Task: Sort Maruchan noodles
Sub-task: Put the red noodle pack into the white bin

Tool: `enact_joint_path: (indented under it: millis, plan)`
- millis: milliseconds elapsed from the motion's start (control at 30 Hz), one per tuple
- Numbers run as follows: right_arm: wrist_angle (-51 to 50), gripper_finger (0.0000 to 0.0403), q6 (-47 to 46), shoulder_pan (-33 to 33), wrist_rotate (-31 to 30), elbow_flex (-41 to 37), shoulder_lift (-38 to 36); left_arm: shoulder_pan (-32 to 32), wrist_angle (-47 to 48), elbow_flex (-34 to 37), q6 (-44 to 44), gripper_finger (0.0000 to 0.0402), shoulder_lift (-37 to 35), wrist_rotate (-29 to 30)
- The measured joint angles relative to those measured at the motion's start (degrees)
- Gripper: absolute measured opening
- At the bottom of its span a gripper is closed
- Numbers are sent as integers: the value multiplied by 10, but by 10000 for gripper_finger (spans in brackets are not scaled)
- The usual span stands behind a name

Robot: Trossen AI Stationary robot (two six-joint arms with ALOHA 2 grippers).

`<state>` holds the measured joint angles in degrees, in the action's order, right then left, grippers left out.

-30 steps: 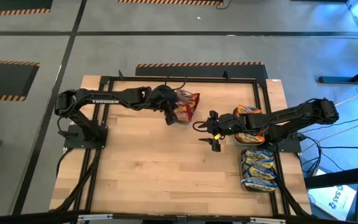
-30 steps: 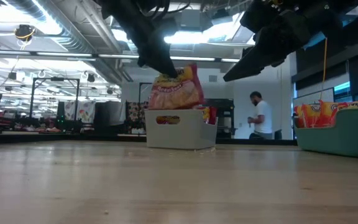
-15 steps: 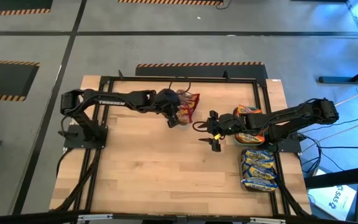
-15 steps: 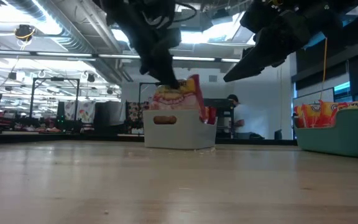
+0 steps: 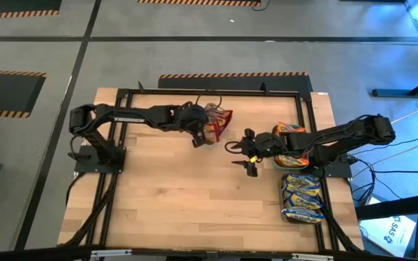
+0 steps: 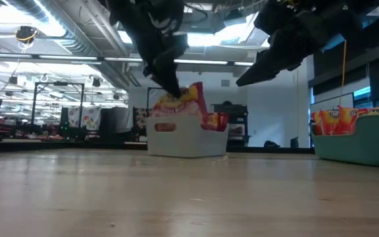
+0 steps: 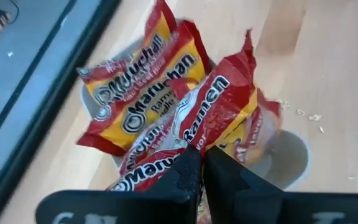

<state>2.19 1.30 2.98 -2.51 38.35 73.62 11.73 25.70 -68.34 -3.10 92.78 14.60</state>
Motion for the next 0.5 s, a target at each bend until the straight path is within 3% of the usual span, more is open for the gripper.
enact_joint_path:
  millis: [267, 367, 500]
  plan:
    - [84, 257, 4, -13, -69, 0, 62, -1, 23, -1, 10, 9, -6, -2]
    - [113, 222, 4, -33, -76, 1, 94, -1, 29, 1, 18, 9, 0, -6]
    - [159, 142, 5, -68, -74, 0, 135, -2, 22, 0, 18, 9, -1, -6]
